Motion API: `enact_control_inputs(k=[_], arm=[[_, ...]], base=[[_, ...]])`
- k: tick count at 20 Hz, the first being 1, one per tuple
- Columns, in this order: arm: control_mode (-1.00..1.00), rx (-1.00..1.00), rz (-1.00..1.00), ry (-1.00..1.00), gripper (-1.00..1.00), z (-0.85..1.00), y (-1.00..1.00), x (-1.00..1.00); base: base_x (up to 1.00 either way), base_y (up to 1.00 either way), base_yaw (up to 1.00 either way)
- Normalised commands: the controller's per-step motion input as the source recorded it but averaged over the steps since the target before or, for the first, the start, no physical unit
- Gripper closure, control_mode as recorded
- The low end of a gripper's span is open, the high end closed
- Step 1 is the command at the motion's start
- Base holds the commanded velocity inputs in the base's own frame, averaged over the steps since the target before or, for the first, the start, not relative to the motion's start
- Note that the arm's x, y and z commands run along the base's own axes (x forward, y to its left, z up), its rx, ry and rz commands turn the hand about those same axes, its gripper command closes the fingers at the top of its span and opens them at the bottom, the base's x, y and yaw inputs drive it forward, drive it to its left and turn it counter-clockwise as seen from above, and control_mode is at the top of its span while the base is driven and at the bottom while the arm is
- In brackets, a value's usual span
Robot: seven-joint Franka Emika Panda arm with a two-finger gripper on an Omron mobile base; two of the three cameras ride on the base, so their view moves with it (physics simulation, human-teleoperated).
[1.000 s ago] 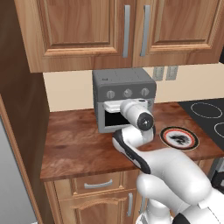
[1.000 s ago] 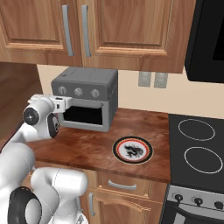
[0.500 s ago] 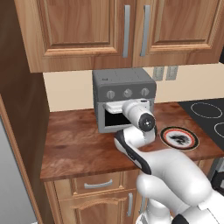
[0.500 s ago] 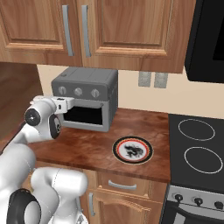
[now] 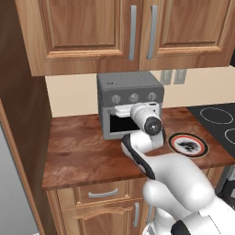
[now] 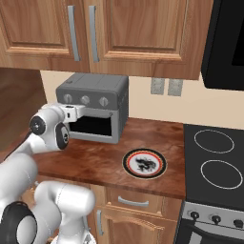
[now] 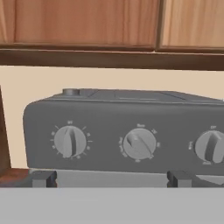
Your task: Pull the toaster oven rack outwards. Pick up the baguette from the plate and place it on the toaster oven rack. Close the toaster oven door fully and set the temperature to the lowest setting.
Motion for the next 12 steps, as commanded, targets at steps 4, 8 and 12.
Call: enact_control_inputs(k=[4,8,12], arm=[[-1.0,0.0,-0.07,0.0,-1.0,0.0,-0.1,0.21],[-1.0,0.02,-0.03,0.0,-1.0,0.0,0.0,0.15],[-1.0,0.0,0.0,0.0,-1.0,0.0,0.0,0.02]], base=[[0.0,0.0,0.0],[0.0,0.0,0.0],[0.0,0.0,0.0]])
